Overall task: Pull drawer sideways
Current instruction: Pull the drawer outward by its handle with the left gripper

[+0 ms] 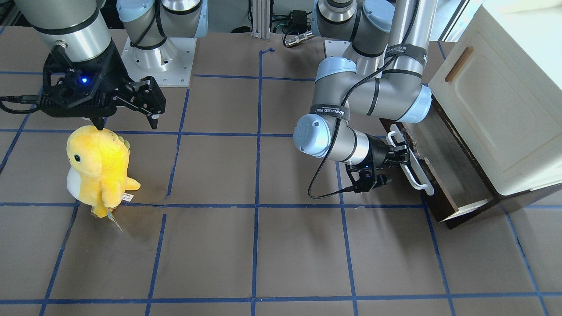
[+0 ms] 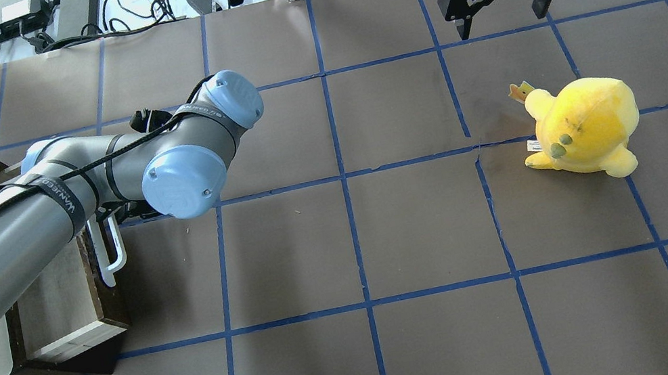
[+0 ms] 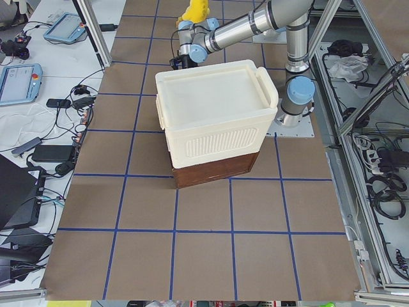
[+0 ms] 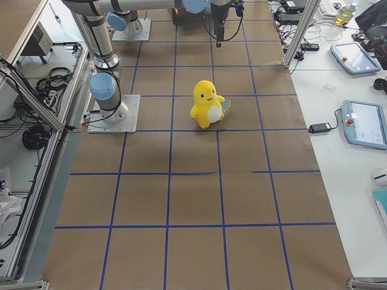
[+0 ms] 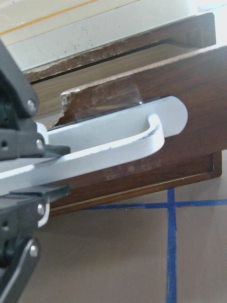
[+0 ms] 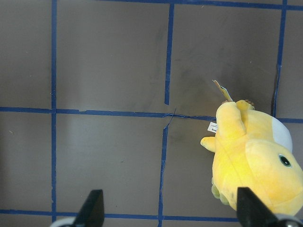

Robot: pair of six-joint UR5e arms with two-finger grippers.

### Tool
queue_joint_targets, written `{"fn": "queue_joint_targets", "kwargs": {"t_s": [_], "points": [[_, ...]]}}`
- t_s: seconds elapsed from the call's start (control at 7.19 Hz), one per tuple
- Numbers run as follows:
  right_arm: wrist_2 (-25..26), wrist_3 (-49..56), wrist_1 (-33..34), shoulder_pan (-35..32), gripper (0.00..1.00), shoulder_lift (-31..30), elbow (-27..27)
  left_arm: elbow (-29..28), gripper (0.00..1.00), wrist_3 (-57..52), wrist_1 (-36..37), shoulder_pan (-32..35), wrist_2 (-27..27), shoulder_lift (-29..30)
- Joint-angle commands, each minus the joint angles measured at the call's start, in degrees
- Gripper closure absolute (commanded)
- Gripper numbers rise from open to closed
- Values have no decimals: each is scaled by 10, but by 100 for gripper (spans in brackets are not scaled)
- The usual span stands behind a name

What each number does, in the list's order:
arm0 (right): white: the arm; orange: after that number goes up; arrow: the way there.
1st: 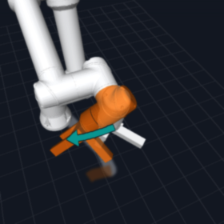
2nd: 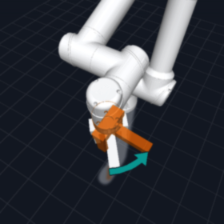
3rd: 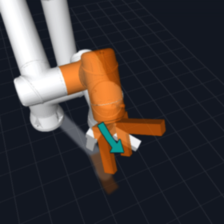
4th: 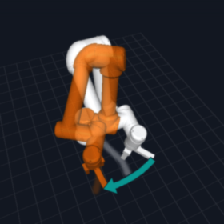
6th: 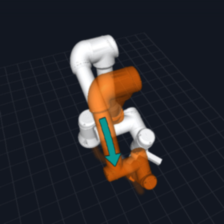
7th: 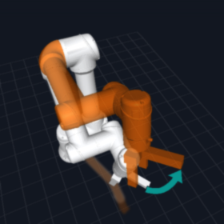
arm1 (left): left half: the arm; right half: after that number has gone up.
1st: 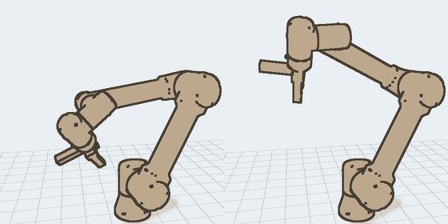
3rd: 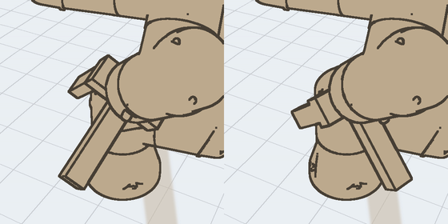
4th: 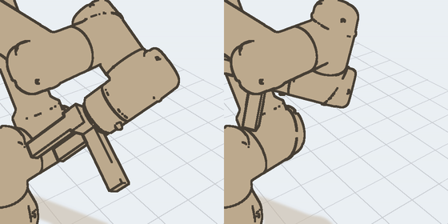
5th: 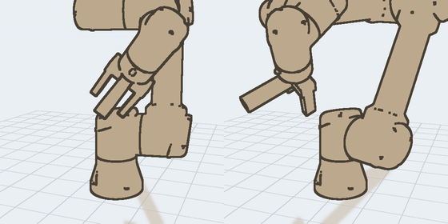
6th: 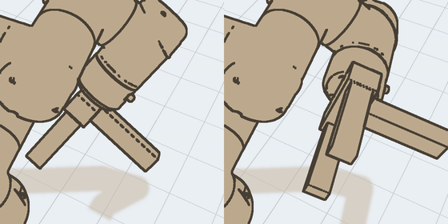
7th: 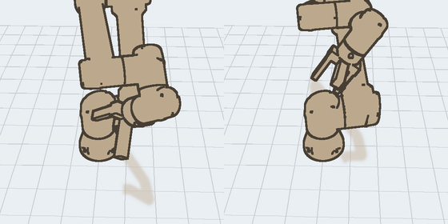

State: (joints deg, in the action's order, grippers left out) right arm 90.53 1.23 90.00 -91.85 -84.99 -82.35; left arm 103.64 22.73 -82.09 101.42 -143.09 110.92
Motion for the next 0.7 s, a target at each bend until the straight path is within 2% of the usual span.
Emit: {"fn": "queue_joint_targets", "kwargs": {"t_s": [0.0,0.56], "points": [[0,0,0,0,0,0,0,1,71,1,0,8,1,1],[0,1,0,0,0,0,0,0,70,-2,2,12,1,0]]}}
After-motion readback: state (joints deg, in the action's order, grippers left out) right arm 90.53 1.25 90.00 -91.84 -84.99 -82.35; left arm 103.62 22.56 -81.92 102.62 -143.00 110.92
